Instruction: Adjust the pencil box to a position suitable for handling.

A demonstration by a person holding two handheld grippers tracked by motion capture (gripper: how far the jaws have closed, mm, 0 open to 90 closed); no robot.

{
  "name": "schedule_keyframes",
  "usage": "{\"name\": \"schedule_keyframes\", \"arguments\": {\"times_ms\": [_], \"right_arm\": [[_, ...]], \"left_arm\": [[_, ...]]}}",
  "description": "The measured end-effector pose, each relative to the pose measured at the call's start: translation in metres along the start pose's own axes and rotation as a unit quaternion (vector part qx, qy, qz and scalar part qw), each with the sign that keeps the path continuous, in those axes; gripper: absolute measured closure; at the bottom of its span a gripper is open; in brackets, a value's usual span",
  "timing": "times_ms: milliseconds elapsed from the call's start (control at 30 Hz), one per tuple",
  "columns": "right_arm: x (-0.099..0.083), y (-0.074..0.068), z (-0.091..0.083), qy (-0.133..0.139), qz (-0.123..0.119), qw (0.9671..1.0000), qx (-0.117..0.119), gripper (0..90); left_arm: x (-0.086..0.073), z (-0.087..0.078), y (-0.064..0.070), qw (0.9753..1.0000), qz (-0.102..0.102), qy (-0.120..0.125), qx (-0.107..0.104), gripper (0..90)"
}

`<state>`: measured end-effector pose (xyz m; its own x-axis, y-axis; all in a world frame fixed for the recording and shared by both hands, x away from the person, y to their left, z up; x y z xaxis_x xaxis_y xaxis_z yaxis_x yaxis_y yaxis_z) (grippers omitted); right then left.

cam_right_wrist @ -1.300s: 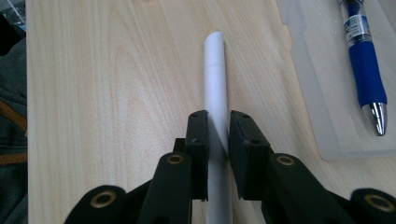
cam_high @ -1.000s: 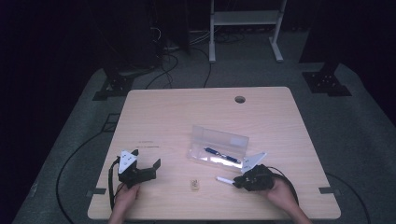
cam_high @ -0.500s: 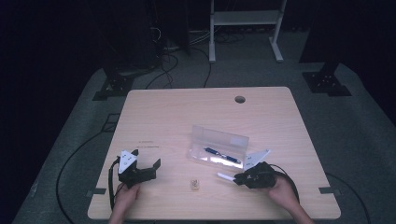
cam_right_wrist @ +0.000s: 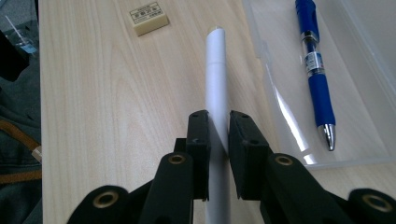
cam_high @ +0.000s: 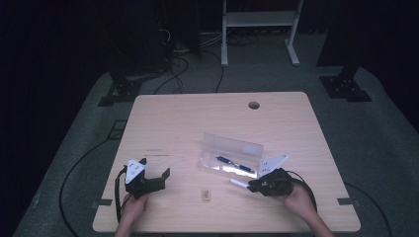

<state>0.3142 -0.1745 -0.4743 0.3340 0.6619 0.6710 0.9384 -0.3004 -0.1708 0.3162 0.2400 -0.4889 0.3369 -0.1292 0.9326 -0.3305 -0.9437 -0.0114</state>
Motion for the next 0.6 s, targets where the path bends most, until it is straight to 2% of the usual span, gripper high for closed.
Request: {"name": "schedule_keyframes", "arguments": {"times_ms": [600], "right_arm": [[0.018, 0.003, -0.008, 0.003, -0.011, 0.9999, -0.007, 78.1]], "left_arm": [[0.0, 0.0, 0.0, 1.0, -0.001, 0.0, -0.001, 0.0]]}}
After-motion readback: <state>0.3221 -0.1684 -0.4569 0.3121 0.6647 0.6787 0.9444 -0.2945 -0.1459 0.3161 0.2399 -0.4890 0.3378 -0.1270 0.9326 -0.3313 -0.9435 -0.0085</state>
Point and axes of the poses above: each handheld gripper's, and its own axes: z roughly forward along the jaws, x roughly out of its top, y roughly to its right, the point moved 2 cm from there along z, roughly forward along the jaws, and after that the axes turned 7 degrees about x, right-handed, at the moved point
